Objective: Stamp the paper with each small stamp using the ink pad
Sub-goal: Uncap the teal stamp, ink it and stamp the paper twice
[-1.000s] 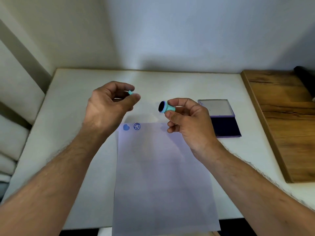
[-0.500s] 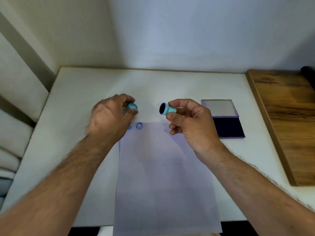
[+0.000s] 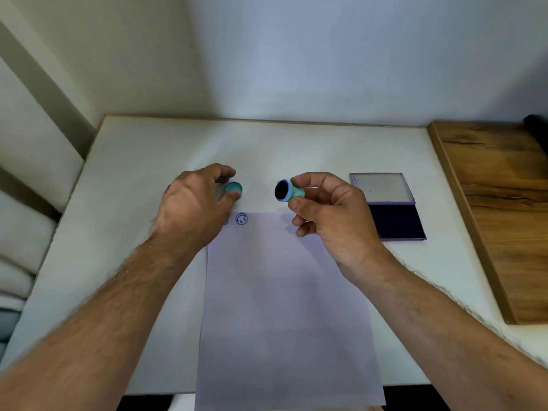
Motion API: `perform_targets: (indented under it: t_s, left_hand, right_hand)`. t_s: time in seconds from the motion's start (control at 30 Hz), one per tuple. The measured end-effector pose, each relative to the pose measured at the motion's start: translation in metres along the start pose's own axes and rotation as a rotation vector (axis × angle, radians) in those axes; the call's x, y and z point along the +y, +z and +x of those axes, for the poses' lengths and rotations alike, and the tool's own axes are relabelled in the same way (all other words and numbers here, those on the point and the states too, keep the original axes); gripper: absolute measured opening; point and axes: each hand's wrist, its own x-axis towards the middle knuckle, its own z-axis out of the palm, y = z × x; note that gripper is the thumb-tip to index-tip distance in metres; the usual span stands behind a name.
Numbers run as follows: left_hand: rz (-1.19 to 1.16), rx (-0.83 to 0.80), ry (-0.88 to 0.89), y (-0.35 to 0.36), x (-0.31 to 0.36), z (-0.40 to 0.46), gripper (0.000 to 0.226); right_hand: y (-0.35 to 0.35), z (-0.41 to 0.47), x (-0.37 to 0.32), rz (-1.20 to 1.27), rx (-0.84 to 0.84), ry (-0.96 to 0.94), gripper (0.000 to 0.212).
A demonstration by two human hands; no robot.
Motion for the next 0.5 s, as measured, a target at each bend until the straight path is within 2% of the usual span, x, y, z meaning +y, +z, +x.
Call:
perform_targets:
  t_s: [0.1, 0.3, 0.5]
  left_hand:
    - [-0.052, 0.064, 0.035, -0.002, 0.006, -0.002, 0.031]
    - [-0.117, 0.158, 0.231, -0.006, 0.026, -0.018, 0.03]
    - [-0.104, 0.125, 0.293, -0.002, 0.031, -0.022, 0.031]
  right_hand:
    - [0.0, 0.0, 0.0, 0.091, -0.048, 0.003, 0.026]
    - [-0.001, -0.005, -0.003, 0.282, -0.194, 0.019, 0.026]
    - [-0.008, -0.008, -0.001, 0.253, -0.151, 0.032, 0.023]
